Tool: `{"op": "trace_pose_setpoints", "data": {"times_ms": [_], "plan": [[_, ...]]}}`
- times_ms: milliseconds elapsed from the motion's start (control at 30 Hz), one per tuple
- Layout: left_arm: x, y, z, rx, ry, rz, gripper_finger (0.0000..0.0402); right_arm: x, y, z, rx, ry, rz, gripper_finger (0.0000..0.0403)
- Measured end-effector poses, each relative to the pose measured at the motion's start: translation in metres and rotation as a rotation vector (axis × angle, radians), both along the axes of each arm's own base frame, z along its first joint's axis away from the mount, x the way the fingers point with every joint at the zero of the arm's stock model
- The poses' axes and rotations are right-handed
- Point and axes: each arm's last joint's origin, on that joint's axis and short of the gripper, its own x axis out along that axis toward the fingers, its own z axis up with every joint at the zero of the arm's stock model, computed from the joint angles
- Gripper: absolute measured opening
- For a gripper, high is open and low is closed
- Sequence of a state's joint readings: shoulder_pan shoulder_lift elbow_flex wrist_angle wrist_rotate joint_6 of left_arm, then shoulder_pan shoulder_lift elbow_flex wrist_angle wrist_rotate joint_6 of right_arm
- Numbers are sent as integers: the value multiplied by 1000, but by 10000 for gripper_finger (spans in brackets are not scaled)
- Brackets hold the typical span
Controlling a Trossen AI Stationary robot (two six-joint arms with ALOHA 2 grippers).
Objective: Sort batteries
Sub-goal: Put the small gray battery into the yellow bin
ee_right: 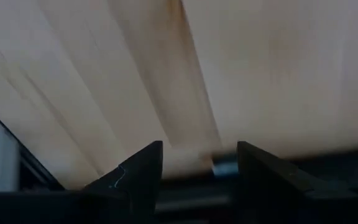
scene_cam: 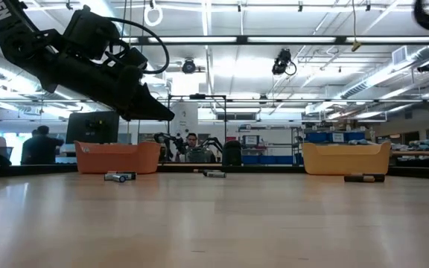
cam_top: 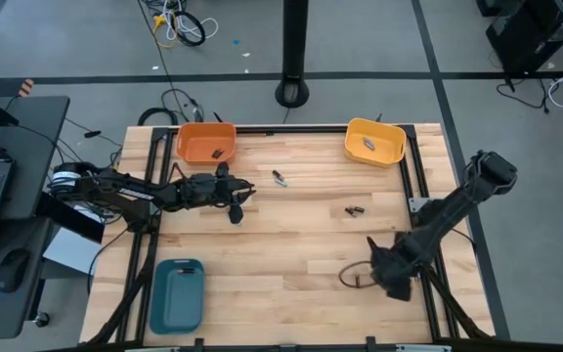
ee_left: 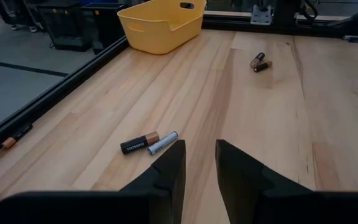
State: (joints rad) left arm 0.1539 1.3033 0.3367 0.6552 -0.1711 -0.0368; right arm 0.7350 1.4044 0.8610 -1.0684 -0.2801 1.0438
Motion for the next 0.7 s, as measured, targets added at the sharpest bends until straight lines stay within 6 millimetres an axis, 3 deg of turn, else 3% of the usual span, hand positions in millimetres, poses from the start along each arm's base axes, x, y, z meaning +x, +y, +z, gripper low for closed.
{"op": "trace_pose_setpoints", "data": {"times_ms": [333,700], "plan": [[0,0,0,0,-1,0,94,-33,-3,-29,8,160,161,255],[-1,0,-3,-7,36,1,94,-42,-11,-57,88,144,230,272]]}}
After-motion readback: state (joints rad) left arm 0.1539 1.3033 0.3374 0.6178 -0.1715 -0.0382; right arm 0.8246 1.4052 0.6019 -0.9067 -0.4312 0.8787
